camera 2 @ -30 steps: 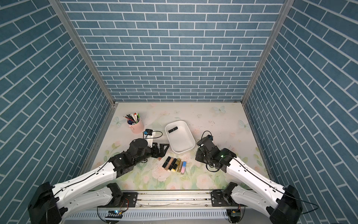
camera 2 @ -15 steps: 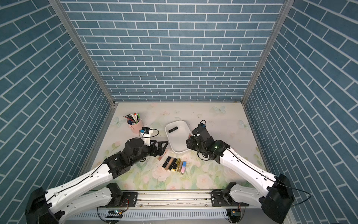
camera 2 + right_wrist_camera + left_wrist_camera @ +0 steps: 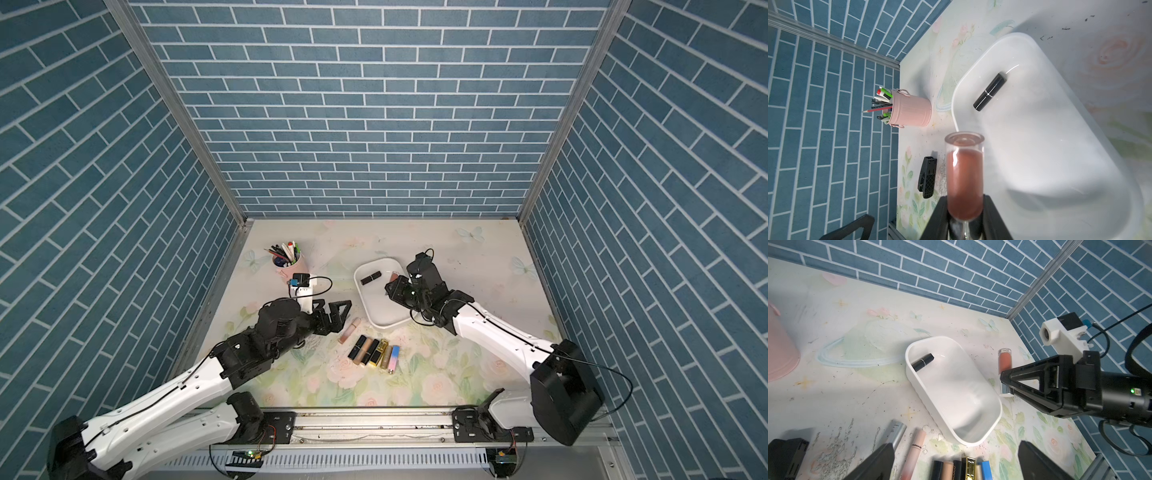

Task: Put the lipstick into the storage box
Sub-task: Place the lipstick in the storage box.

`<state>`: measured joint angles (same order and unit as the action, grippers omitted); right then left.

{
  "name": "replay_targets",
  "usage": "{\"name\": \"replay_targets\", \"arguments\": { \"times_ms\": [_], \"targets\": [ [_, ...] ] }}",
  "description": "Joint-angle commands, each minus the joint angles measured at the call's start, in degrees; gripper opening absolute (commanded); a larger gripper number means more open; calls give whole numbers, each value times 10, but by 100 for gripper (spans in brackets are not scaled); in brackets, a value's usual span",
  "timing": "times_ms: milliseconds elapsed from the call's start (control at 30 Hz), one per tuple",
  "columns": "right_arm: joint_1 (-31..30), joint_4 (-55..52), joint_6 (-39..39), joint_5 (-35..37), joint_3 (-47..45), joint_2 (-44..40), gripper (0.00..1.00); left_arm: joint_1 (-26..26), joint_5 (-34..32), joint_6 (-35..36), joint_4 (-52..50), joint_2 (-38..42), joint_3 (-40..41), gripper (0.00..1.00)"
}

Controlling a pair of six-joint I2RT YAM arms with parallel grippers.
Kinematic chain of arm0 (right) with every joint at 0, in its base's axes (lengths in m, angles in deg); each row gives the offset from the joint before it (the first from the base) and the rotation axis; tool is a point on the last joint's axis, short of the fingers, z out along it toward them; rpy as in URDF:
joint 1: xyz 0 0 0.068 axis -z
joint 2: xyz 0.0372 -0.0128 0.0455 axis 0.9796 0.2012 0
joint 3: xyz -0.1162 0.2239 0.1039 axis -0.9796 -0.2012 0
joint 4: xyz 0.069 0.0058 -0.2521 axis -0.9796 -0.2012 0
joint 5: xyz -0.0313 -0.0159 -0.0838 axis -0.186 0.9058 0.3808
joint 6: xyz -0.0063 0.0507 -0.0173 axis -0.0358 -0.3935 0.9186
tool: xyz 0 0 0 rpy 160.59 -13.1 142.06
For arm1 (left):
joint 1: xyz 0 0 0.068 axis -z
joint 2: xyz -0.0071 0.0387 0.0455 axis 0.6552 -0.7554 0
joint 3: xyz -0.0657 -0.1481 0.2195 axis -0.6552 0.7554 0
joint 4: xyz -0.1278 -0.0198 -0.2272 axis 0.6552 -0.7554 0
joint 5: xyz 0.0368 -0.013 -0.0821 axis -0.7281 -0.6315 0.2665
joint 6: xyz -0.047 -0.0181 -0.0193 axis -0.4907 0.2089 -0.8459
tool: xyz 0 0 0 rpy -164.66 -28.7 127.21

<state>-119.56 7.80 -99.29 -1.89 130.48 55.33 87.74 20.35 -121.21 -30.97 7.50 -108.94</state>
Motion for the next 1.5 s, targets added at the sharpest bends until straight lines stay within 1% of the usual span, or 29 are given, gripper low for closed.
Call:
{"name": "replay_targets", "arguments": {
  "times_ms": [0, 167, 400, 633, 1467],
  "targets": [
    [5, 59, -25, -29, -2, 27, 20, 4, -26, -1, -27, 8, 2, 100],
    [12, 100, -45, -50, -2, 70, 20, 4, -42, -1, -42, 9, 7, 100],
    [13, 173, -115, -68, -5, 137, 20, 4, -53, 0, -51, 15, 12, 100],
    [14, 224, -158, -71, -1, 195, 20, 4, -60, 4, -59, 15, 12, 100],
    [14, 242, -172, -70, 77, 339, 21, 4, -80, 4, -76, 36, 26, 100]
  ]
}}
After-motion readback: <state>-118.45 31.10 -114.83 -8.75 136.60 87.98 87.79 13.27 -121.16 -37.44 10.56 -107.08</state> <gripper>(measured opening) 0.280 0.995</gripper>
